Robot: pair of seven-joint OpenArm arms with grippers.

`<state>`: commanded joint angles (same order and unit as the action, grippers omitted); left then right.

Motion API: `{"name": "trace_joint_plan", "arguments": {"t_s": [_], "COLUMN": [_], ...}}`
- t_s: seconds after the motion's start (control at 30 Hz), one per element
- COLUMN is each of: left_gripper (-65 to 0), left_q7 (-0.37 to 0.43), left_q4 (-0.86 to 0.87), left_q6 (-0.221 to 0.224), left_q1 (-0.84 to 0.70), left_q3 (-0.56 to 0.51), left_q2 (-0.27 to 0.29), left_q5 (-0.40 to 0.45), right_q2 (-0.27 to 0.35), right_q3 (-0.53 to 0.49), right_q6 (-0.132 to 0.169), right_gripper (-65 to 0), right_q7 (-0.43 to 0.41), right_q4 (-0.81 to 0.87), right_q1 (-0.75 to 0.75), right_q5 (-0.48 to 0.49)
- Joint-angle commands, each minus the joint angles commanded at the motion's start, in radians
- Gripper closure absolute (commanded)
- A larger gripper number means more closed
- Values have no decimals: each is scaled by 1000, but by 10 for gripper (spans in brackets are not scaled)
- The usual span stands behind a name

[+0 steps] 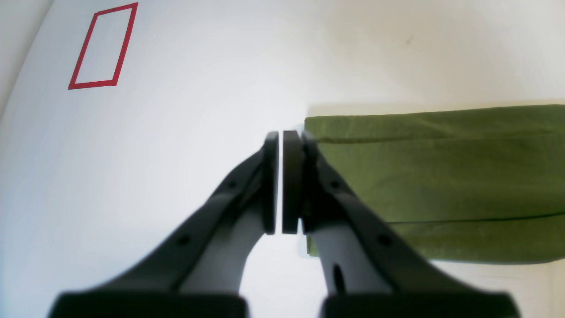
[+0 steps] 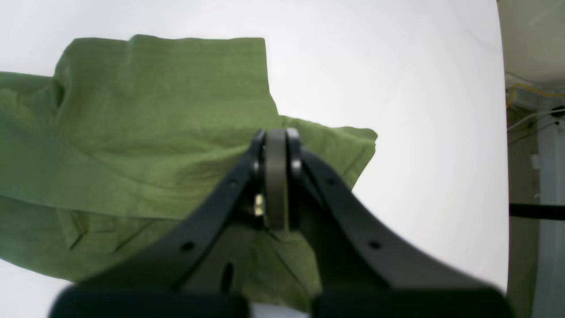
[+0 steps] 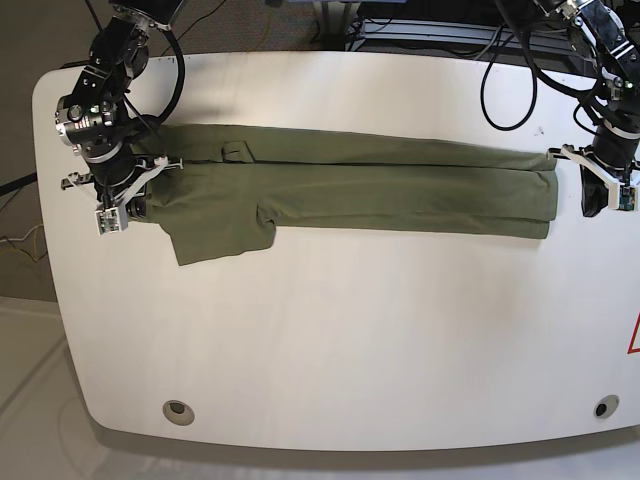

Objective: Fold the T-shirt properly
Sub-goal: 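Lift the strip end with the right gripper and fold it inward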

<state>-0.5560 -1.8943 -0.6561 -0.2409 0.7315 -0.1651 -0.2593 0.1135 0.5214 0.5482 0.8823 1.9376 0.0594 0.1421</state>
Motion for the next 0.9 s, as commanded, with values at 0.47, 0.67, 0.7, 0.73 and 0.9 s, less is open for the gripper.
{"name": "trace_joint_plan", "arguments": {"t_s": [0.47, 0.67, 0.7, 0.73, 0.9], "left_gripper": [-300, -284, -282, -280, -258], "left_q7": [-42, -44, -45, -46, -40], "left_q4": [34, 47, 49, 51, 67], "left_q6": [-25, -34, -37, -40, -42], "left_q1": [3, 5, 6, 7, -2], "left_q3": [-6, -10, -11, -12, -13], "left_q2": [-2, -2, -1, -1, -3], "left_q5": [-9, -11, -11, -11, -17], "right_q2": [14, 20, 21, 22, 27], "right_q3": [-16, -22, -22, -22, -43], "right_q6": [19, 20, 21, 22, 46], "right_gripper": [-395, -393, -393, -394, -409], "right_q7": [-17, -33, -37, -40, -78], "right_q4": [-322, -470, -492, -514, -703], "right_q1": [-177, -251, -261, -271, -368], "right_q5": [-2, 4, 4, 5, 9]}}
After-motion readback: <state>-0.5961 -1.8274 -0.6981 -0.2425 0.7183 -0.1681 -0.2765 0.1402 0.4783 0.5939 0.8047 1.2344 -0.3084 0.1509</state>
